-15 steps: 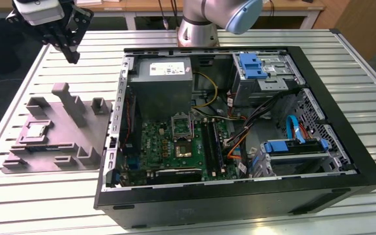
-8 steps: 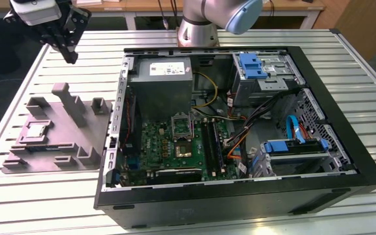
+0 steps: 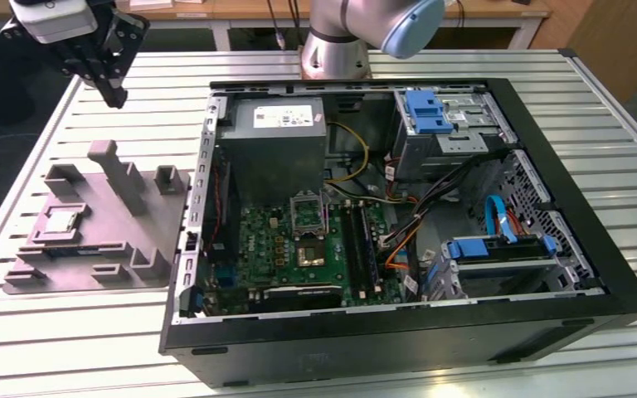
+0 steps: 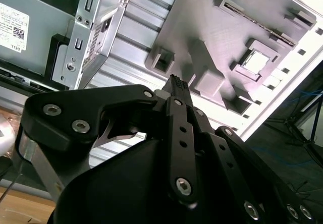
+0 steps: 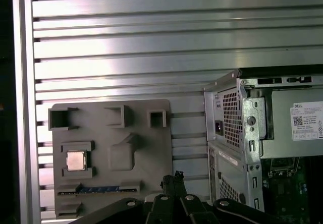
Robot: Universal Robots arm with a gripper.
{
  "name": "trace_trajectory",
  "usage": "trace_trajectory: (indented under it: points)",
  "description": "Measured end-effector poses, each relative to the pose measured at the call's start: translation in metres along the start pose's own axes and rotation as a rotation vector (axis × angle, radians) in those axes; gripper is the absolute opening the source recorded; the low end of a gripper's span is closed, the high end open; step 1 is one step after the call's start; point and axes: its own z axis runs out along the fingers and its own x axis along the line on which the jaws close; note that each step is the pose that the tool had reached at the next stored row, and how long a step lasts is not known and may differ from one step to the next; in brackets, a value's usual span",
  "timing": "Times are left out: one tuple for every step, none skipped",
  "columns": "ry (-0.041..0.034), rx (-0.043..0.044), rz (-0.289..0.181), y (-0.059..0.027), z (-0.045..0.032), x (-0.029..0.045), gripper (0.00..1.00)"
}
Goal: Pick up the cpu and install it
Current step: 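Reach for the cpu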
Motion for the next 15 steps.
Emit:
trace_trajectory:
  points:
    - [0.0,0.0,0.0,-0.0001,0.0,0.001,0.11]
    - [0.0,0.0,0.0,-0.0002,0.0,0.0026,0.11]
    - [0.0,0.0,0.0,-0.0003,-0.0001,0.0039,0.11]
    - [0.0,0.0,0.0,-0.0004,-0.0001,0.0054,0.11]
    - [0.0,0.0,0.0,-0.0006,-0.0001,0.0073,0.11]
    - [0.0002,-0.0003,0.0,-0.0007,-0.0002,0.0096,0.11]
    - [0.001,-0.0012,0.0,-0.0009,-0.0003,0.0114,0.11]
    - [0.0051,-0.0034,0.0,-0.001,-0.0003,0.0131,0.11]
    - [0.0097,-0.0054,0.001,-0.0011,-0.0004,0.0145,0.11]
    - [0.0129,-0.0069,0.001,-0.0012,-0.0004,0.016,0.11]
    - [0.0149,-0.0078,0.001,-0.0013,-0.0004,0.0173,0.11]
    - [0.0149,-0.0079,0.001,-0.0014,-0.0004,0.0185,0.11]
    - [0.0149,-0.008,0.001,-0.0015,-0.0004,0.0197,0.11]
    - [0.015,-0.008,0.001,-0.0016,-0.0004,0.0209,0.11]
    - [0.0151,-0.0081,0.001,-0.0017,-0.0005,0.0227,0.11]
